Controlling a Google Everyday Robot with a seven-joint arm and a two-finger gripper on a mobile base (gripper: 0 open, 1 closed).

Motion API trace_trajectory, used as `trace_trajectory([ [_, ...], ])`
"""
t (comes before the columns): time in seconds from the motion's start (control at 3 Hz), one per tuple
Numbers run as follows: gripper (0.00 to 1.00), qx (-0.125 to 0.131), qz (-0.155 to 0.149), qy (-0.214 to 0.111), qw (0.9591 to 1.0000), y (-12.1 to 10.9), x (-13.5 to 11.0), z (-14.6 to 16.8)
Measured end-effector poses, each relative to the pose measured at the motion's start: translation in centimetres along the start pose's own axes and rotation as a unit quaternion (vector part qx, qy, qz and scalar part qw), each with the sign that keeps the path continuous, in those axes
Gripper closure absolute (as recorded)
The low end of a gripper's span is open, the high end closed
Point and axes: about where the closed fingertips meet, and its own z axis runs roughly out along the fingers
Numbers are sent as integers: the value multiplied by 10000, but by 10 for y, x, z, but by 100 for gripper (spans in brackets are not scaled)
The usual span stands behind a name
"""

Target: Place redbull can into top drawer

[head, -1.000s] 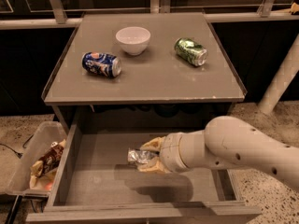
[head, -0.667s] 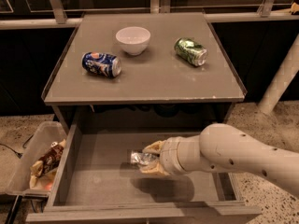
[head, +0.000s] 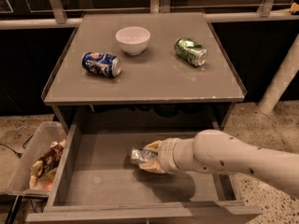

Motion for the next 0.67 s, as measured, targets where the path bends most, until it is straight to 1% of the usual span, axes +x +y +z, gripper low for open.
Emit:
trace_trajectory([
  [0.33, 100, 25, 41, 13, 10000, -2, 5, 10],
  [0.67, 82, 26, 41, 12, 10000, -2, 5, 11],
])
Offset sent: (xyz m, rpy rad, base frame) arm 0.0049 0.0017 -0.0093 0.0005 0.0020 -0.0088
